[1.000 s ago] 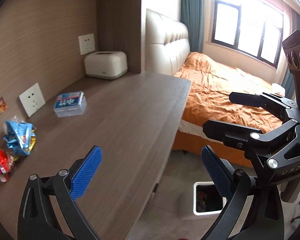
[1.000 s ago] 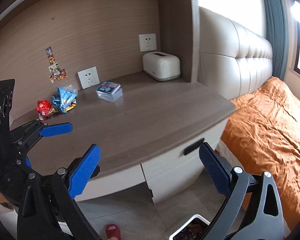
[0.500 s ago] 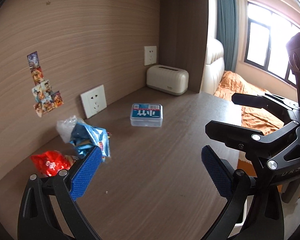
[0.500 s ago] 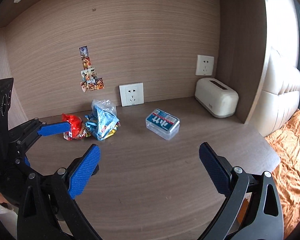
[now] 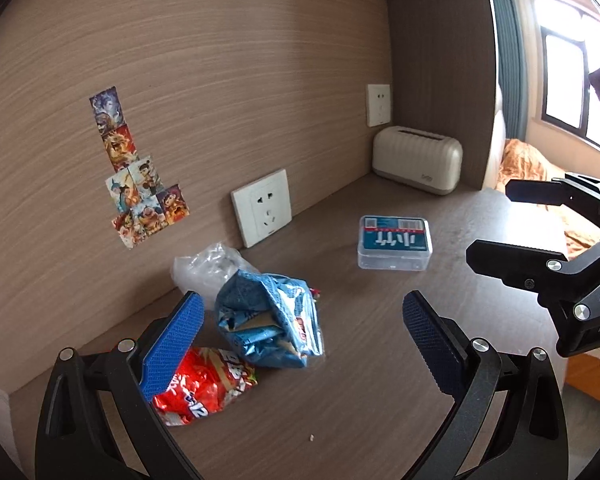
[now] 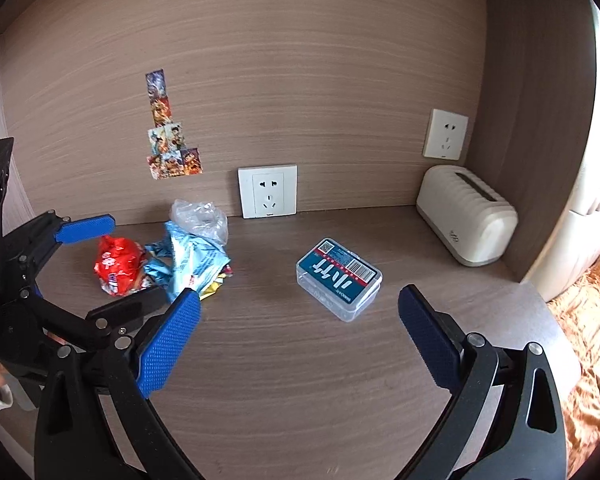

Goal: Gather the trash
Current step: 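Grasp the blue wrapper with the left tool while the right tool grasps the clear plastic box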

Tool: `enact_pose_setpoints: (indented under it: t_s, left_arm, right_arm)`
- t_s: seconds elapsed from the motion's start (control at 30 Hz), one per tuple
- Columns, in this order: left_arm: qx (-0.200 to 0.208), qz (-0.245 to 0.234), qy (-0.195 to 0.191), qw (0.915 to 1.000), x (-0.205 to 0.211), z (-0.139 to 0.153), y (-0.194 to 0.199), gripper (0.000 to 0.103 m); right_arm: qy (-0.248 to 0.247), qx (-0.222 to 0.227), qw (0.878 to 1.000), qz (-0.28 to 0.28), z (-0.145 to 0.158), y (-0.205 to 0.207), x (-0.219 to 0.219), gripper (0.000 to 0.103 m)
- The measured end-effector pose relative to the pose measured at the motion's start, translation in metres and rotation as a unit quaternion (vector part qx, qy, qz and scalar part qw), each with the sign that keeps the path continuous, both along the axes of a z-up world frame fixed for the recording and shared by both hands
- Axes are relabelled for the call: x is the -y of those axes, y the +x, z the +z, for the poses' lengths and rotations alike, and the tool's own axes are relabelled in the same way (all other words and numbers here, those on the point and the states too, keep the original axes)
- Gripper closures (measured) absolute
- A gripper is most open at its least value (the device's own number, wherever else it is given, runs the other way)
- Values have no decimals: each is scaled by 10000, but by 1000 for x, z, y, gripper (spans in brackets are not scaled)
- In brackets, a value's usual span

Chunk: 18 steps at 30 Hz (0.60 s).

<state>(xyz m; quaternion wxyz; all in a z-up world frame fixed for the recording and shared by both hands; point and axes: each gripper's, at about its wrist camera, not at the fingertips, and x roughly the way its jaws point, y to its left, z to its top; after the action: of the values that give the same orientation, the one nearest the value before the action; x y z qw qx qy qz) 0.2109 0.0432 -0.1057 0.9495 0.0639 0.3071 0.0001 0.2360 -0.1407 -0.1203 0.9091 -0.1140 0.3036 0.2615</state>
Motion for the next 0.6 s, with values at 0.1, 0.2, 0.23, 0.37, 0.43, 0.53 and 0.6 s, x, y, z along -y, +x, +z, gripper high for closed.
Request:
enact_pose_setpoints:
  t_s: [0.1,0.2,0.23,0.37,0.43,0.53,0.6]
  left_arm:
    - [-242,320,92,9992,-3,-11,25,5]
    - [-503,676,122,9964,-10,-21,46,5]
    - [-595,780,87,9951,-12,-25,52,5]
    - [-867,1004,-149,9910,-17,-38,67,5]
    - [-960,1064,-213,9895,-17,-44,73,5]
    - [-997,1100,-241,9886,-14,-50,80,5]
    - [-995,1107,-266,9885,-14,-52,83,5]
  right_arm:
    - [-23,-193,9997,153,-16,36,1,5]
    - [-127,-355,9986,358,-30,69,-1,5]
    - [-216,-409,9979,452,-38,81,-3,5]
    - [-532,-541,9938,808,-61,116,-12,5]
    - [-699,-625,9907,981,-72,128,-16,5]
    - [-884,-788,9850,1253,-86,140,-21,5]
    - [-965,-834,9820,1392,-93,144,-23,5]
